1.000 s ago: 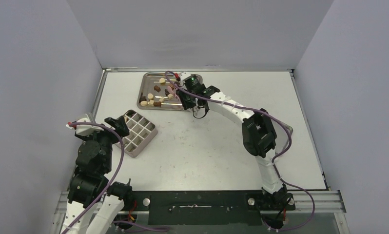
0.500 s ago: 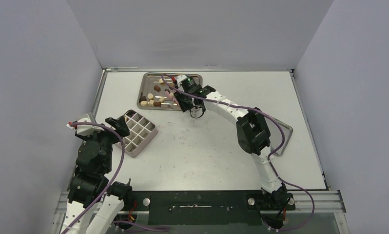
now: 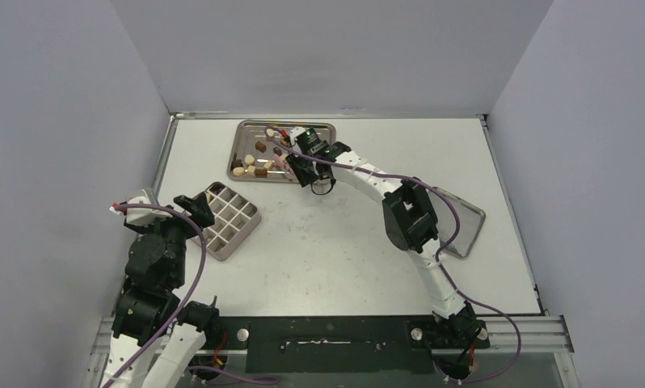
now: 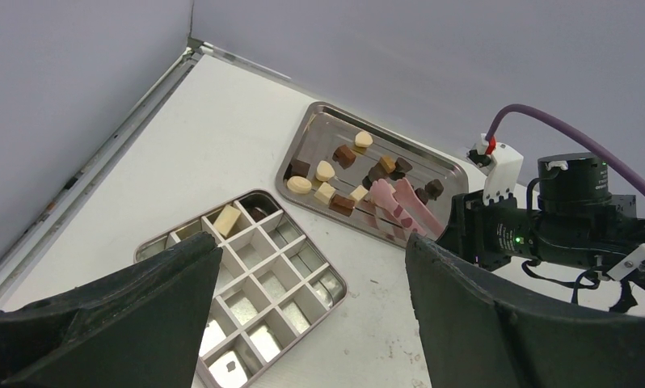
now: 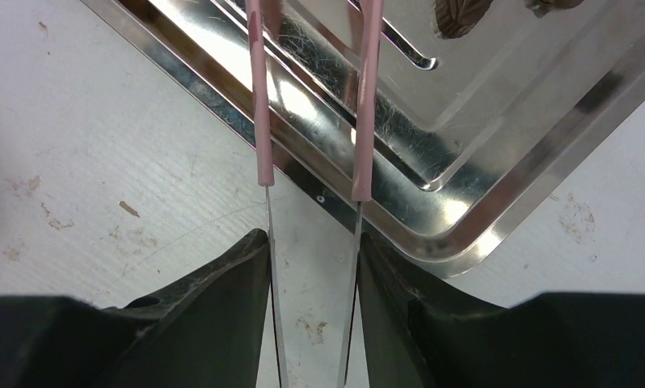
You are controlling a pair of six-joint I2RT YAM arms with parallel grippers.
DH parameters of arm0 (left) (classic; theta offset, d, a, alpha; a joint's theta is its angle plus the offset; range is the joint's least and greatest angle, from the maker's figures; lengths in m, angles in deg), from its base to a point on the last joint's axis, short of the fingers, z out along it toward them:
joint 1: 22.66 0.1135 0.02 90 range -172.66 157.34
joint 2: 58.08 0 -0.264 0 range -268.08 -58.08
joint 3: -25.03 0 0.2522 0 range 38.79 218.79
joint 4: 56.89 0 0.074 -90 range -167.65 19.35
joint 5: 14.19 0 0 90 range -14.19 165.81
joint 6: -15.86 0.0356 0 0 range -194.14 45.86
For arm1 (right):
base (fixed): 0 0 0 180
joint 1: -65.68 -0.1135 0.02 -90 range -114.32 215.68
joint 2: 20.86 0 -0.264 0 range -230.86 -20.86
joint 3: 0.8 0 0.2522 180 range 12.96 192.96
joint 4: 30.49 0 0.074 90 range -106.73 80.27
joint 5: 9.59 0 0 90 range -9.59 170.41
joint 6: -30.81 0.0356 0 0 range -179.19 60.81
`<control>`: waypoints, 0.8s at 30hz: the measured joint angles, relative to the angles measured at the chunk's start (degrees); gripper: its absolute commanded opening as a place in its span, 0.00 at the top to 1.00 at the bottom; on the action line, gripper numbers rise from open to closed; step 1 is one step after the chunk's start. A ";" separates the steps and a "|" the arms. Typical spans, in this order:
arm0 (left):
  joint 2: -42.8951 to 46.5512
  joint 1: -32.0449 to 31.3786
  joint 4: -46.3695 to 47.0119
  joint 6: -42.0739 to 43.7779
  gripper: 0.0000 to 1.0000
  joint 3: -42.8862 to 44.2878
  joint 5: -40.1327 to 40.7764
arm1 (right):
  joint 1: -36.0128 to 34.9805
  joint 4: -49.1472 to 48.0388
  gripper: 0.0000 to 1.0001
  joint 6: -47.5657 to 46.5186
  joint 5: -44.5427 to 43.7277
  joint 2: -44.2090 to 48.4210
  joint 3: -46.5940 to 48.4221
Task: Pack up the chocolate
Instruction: Pick up the fake chocolate from the plate.
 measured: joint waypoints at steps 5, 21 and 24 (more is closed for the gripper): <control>0.09 0.00 -0.02 0.00 0.18 0.00 0.02 | 0.00 0.90 0.60 -0.24 -0.09 -2.01 2.86; 0.33 0.00 -0.02 0.00 0.18 0.00 0.46 | 0.00 1.64 0.69 -0.87 -0.90 -2.54 3.87; 0.68 0.00 -0.02 0.02 0.18 0.00 0.48 | -0.13 1.55 0.69 -0.83 -1.49 -2.43 3.76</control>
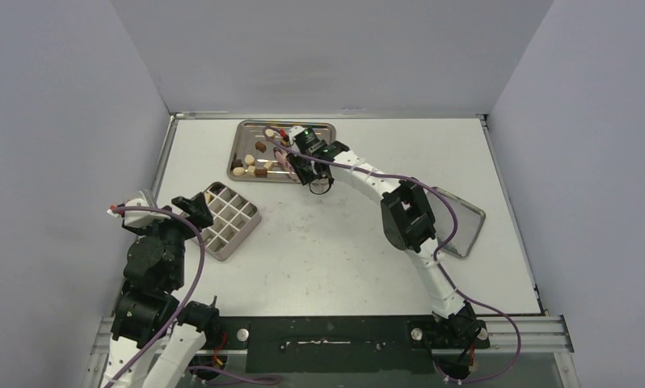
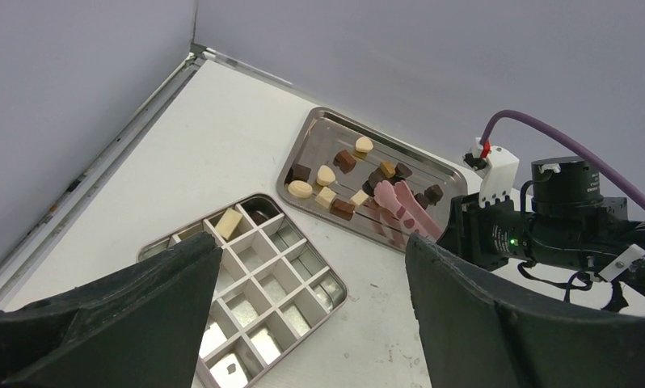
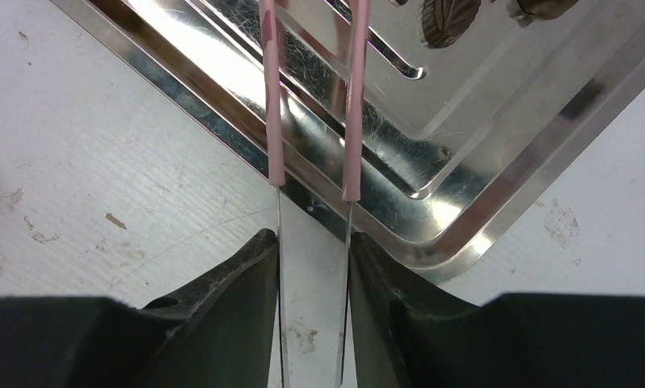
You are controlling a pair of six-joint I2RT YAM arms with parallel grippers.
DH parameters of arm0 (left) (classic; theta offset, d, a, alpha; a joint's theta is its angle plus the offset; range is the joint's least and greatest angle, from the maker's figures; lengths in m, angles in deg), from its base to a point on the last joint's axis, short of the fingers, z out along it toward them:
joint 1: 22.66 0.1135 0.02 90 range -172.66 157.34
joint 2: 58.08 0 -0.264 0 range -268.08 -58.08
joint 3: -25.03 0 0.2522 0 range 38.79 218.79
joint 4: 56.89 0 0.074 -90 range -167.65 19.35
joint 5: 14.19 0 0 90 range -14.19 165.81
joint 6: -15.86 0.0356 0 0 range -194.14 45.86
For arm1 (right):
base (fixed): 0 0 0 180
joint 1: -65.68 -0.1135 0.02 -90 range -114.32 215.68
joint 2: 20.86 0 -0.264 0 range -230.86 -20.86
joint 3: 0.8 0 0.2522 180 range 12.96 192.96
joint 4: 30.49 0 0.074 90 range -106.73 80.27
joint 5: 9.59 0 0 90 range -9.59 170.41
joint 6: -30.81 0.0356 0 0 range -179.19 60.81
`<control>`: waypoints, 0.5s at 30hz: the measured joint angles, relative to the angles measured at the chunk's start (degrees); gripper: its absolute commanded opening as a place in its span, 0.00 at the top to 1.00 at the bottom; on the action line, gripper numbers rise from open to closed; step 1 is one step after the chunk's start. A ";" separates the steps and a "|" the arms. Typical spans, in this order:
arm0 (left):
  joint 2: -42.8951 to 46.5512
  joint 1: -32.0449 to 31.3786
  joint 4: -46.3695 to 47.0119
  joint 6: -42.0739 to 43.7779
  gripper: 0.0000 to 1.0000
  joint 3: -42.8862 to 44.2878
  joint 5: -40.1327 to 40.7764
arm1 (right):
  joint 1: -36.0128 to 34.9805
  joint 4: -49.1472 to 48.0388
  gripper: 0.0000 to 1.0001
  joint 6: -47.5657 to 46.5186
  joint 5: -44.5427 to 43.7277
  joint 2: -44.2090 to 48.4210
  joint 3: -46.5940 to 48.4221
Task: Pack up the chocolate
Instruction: Pick up the fake chocolate from the plate.
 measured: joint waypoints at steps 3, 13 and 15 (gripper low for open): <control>0.17 0.00 0.00 0.00 0.18 0.00 0.17 | -0.37 -0.37 0.69 0.17 -0.98 0.66 -1.11; 0.22 0.00 0.00 -0.02 0.18 0.00 0.61 | -1.79 -1.20 0.70 1.46 -2.45 6.58 -5.53; 0.24 0.00 0.00 -0.04 0.18 0.00 0.61 | -2.25 -1.79 0.70 1.90 -2.45 7.69 -5.88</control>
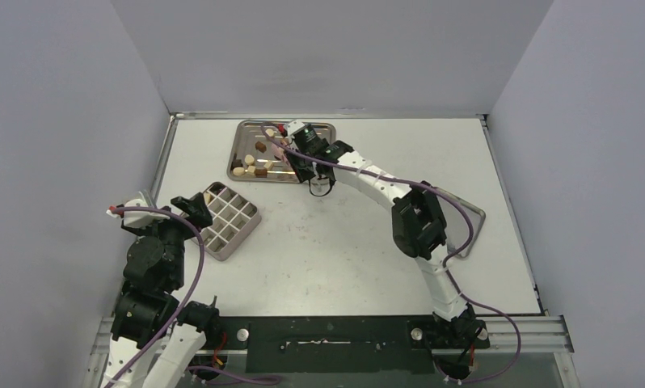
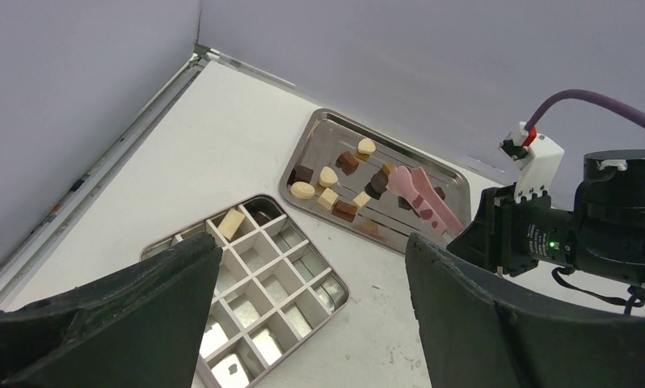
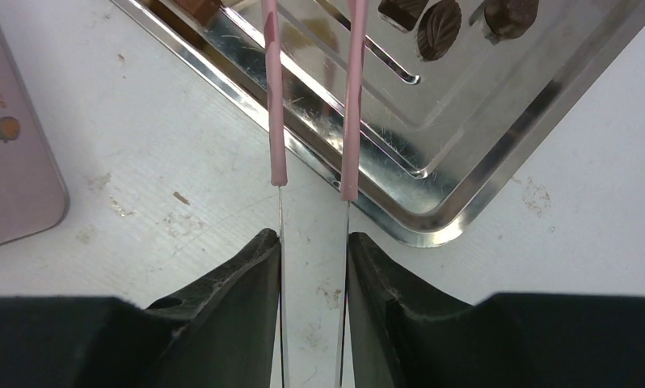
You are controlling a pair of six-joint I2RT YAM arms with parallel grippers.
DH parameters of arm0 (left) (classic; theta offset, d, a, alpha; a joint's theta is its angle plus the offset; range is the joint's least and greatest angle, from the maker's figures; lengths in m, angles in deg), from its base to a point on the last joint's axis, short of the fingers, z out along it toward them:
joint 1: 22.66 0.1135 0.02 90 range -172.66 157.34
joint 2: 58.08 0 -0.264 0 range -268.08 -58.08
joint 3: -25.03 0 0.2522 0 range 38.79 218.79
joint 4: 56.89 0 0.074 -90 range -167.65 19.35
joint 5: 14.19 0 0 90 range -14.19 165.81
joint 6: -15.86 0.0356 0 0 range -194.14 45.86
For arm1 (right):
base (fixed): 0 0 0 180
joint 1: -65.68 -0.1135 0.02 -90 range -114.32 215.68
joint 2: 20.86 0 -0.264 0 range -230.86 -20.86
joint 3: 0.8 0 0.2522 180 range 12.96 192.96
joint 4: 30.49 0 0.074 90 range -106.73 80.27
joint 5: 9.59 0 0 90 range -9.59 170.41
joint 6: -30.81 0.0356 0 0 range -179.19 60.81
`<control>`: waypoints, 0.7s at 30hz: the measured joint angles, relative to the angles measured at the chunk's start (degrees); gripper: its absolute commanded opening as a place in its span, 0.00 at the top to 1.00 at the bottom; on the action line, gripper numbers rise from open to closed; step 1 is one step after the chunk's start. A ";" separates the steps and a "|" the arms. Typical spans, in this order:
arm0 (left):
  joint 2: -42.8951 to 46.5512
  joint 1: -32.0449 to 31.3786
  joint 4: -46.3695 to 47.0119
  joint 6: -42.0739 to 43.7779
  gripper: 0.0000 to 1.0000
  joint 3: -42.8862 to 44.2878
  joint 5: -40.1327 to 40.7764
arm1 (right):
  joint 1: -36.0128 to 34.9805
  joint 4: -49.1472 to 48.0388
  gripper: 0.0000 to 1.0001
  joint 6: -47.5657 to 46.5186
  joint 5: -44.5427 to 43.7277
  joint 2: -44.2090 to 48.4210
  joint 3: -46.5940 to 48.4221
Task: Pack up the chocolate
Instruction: Pick up the fake chocolate from the plate.
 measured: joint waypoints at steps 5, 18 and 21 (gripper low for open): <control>0.00 0.00 -0.04 -0.11 0.18 0.04 0.00 | -1.25 -1.90 0.71 1.51 0.24 2.64 -1.46; -0.31 0.00 -2.25 -1.07 0.18 10.14 0.02 | -10.38 -9.27 0.70 7.26 2.49 4.66 -5.03; -0.35 0.00 -2.25 -1.18 0.18 11.58 0.20 | -12.74 -10.84 0.70 8.50 3.17 4.66 -5.03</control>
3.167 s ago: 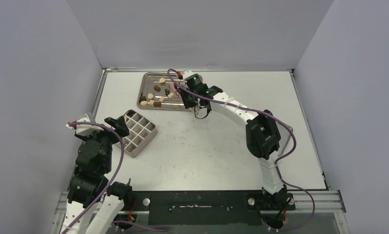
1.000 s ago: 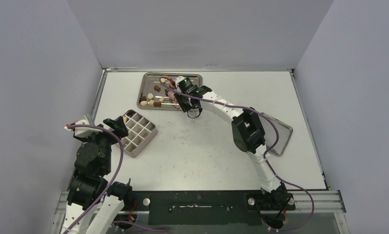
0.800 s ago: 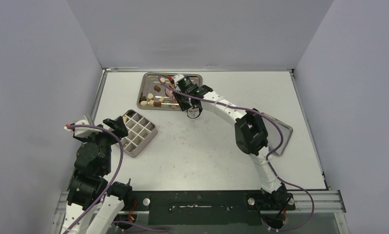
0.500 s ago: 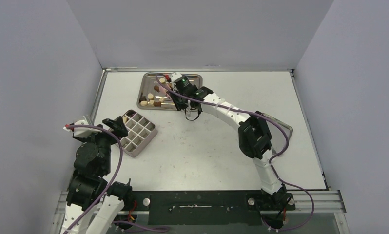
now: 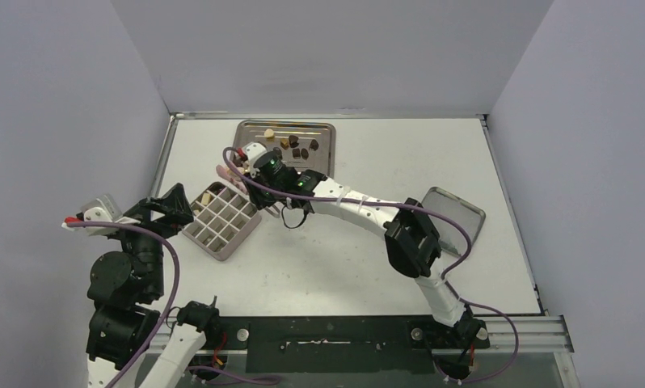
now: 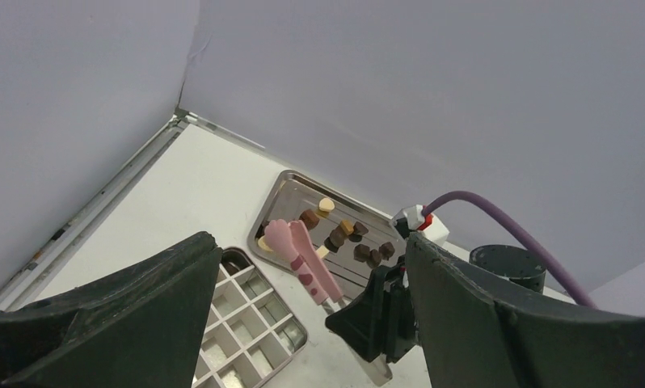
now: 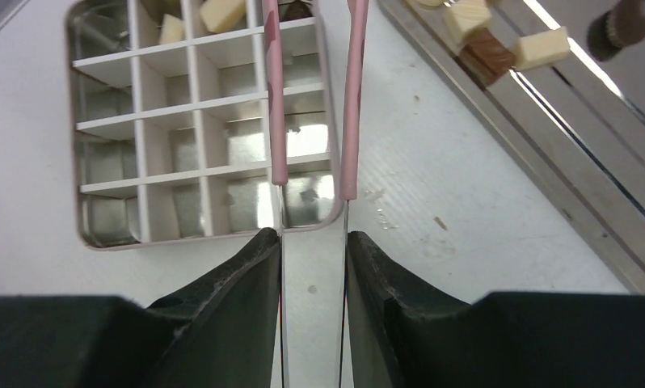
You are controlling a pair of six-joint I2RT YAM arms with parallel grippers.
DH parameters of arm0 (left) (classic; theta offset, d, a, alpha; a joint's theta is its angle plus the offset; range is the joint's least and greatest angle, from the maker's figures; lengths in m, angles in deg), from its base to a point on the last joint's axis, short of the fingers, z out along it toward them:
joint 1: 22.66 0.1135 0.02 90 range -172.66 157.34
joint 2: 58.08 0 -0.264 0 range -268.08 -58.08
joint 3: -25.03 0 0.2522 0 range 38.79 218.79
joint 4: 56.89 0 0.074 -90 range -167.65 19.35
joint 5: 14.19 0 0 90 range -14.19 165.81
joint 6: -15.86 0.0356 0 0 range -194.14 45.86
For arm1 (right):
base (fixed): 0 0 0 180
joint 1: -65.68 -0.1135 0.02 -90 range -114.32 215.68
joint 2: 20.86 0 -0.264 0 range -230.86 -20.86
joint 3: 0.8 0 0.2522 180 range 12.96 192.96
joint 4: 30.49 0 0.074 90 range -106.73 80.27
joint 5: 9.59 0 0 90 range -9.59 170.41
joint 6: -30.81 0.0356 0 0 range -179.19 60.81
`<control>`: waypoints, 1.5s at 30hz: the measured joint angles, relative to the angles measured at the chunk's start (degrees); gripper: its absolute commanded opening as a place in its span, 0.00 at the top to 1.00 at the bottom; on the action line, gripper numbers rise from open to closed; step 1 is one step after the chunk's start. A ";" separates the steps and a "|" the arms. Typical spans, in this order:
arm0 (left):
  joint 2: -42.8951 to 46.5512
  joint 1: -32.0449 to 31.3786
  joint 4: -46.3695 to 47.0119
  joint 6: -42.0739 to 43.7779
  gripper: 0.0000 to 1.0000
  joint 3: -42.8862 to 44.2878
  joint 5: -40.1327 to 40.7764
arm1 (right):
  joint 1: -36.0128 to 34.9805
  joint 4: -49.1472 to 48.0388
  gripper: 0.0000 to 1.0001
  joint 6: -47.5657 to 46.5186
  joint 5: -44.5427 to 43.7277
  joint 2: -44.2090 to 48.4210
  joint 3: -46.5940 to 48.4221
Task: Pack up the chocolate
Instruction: Pick up the fake chocolate from the plate, then place the fake chocolate in the packing box.
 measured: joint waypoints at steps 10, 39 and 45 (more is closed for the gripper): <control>-0.24 0.00 -0.44 -0.24 0.18 0.52 0.17 | -7.19 -1.49 0.70 2.69 0.94 -2.62 4.94; -0.22 0.00 -0.37 -0.48 0.18 -0.48 0.15 | -11.26 -1.07 0.64 4.13 4.04 -11.76 11.19; -0.22 0.00 -0.37 -0.48 0.18 -0.66 0.15 | -11.26 -1.16 0.64 4.31 5.09 -11.78 11.54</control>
